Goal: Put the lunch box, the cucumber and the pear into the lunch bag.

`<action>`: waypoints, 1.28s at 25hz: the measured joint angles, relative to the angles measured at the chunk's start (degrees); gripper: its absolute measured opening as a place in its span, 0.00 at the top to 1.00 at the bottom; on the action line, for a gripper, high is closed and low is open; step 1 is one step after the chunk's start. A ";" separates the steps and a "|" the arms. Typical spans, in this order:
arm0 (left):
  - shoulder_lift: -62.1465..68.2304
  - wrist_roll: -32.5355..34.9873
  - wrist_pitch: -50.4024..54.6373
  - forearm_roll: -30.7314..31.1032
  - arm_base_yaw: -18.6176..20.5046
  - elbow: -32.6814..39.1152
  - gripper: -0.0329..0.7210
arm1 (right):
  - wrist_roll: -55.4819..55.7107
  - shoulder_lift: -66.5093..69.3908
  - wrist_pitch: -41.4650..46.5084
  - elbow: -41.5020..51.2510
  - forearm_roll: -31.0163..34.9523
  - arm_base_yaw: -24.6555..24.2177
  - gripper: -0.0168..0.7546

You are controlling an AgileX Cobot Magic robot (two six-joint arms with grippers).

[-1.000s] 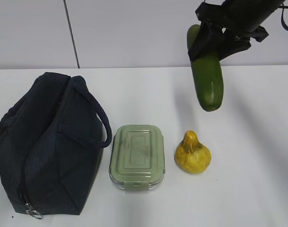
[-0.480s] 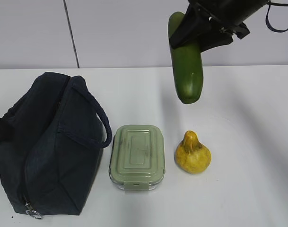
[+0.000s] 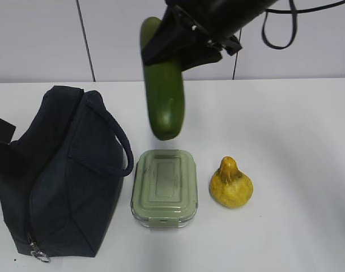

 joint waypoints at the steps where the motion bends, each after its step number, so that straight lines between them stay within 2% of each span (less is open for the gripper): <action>1: 0.00 0.00 -0.26 -0.69 0.00 0.00 0.96 | -0.77 0.26 -1.16 0.00 2.12 1.21 0.49; 8: 0.00 0.00 -2.68 -7.46 0.00 0.00 0.97 | -9.12 4.62 -8.36 0.00 20.27 8.20 0.49; 13: 0.00 0.00 -3.81 -8.49 0.00 0.00 0.97 | -12.87 9.50 -14.13 0.00 27.14 11.24 0.49; 22: 0.02 0.00 -4.97 -8.93 0.00 0.00 0.98 | -13.35 19.57 -18.35 0.00 27.61 11.24 0.49; 29: 0.02 0.00 -5.04 -9.19 0.00 0.00 0.98 | -12.90 20.69 -19.75 -0.09 17.04 11.24 0.48; 32: 0.02 0.00 -5.04 -9.32 0.00 0.00 0.98 | -12.90 20.69 -19.75 -0.27 16.77 11.24 0.41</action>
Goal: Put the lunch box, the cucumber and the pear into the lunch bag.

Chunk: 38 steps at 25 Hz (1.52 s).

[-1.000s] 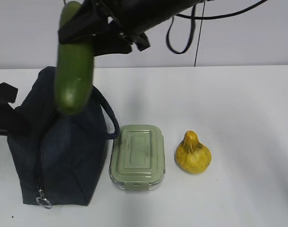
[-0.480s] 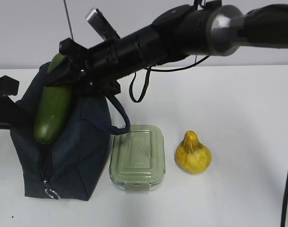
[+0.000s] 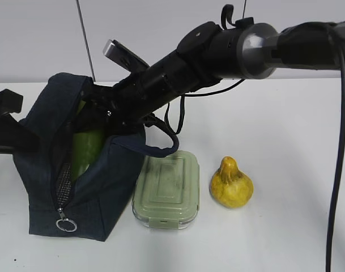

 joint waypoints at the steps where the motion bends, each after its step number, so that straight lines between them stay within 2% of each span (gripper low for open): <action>1: 0.00 0.00 0.00 0.00 0.00 0.00 0.98 | -0.10 0.00 0.00 0.00 0.40 0.00 0.37; 3: 0.00 0.00 0.00 0.00 0.00 0.00 0.98 | -0.54 0.00 0.11 -0.09 1.68 0.00 0.25; 6: 0.00 0.00 -0.02 0.00 0.00 0.00 0.98 | -0.91 0.00 1.74 -0.92 2.47 0.00 0.17; 9: 0.00 0.00 -0.02 0.00 0.00 0.00 0.98 | -1.04 0.00 4.47 -3.06 2.47 -0.21 0.17; 14: 0.00 0.00 -0.02 0.05 0.00 0.00 0.98 | -0.89 -0.74 9.95 -7.75 -1.83 -2.48 0.24; 17: 0.00 0.00 -0.02 0.05 0.00 0.00 0.98 | 1.88 -2.04 13.13 -10.66 -8.58 -4.27 0.28; 22: 0.00 0.00 -0.02 0.18 0.00 0.00 0.98 | 10.39 -3.73 20.17 -14.49 -23.66 -6.78 0.29; 27: 0.00 0.00 -0.02 0.18 0.00 0.00 0.98 | 18.90 -5.87 21.21 -15.65 -41.37 -7.76 0.29; 30: 0.00 0.00 -0.02 0.18 0.00 0.00 0.98 | 22.21 -8.42 21.55 -15.65 -49.30 -7.76 0.29; 34: 0.00 0.00 -0.02 0.18 0.00 0.00 0.98 | 24.66 -13.02 21.77 -14.05 -55.49 -7.84 0.29; 38: 0.00 0.00 -0.02 0.18 0.00 0.00 0.98 | 25.45 -18.70 22.01 -8.44 -56.90 -7.84 0.29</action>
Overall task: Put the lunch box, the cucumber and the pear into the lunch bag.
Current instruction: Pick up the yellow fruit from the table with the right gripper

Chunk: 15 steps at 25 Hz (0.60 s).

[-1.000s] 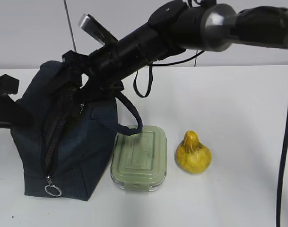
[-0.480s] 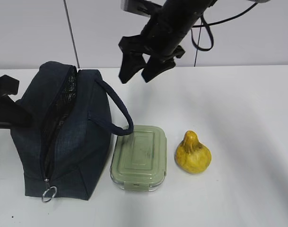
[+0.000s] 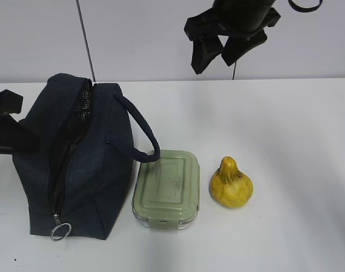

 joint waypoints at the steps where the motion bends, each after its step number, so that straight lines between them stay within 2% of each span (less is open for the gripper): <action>1: 0.00 0.00 0.00 0.00 0.00 0.00 0.98 | 0.28 -1.43 0.00 2.00 0.03 0.00 0.30; 9: 0.00 0.00 0.00 0.00 0.00 0.00 0.98 | 2.37 -7.51 0.00 17.80 -0.23 0.11 0.30; 15: 0.00 0.00 0.00 0.00 0.00 0.00 0.98 | 2.60 -4.19 0.00 21.63 -1.62 1.73 0.30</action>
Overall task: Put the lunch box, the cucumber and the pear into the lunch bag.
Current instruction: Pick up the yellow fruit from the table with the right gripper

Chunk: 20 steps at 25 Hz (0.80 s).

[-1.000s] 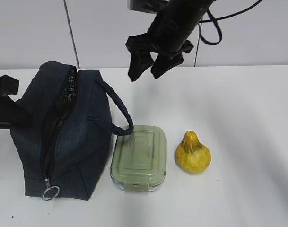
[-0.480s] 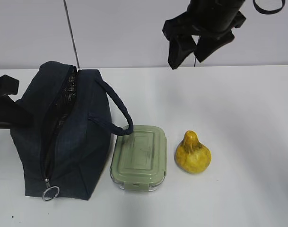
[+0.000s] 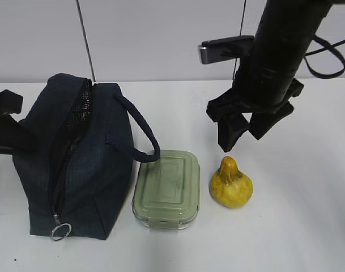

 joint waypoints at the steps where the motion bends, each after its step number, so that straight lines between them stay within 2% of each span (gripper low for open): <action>1: 0.00 0.00 0.00 0.00 0.00 0.00 0.98 | 0.00 1.19 -0.11 0.00 0.00 0.12 0.30; 7: 0.00 0.00 0.00 0.00 0.00 0.00 0.98 | 0.00 7.85 -0.79 0.00 -0.35 0.24 0.30; 15: 0.00 0.00 0.00 0.00 0.00 0.00 0.98 | 0.11 10.08 -1.20 0.00 -0.63 0.24 0.31; 20: 0.00 0.00 0.00 0.00 0.00 0.00 0.98 | 0.11 11.71 -2.36 0.00 -1.00 0.24 0.43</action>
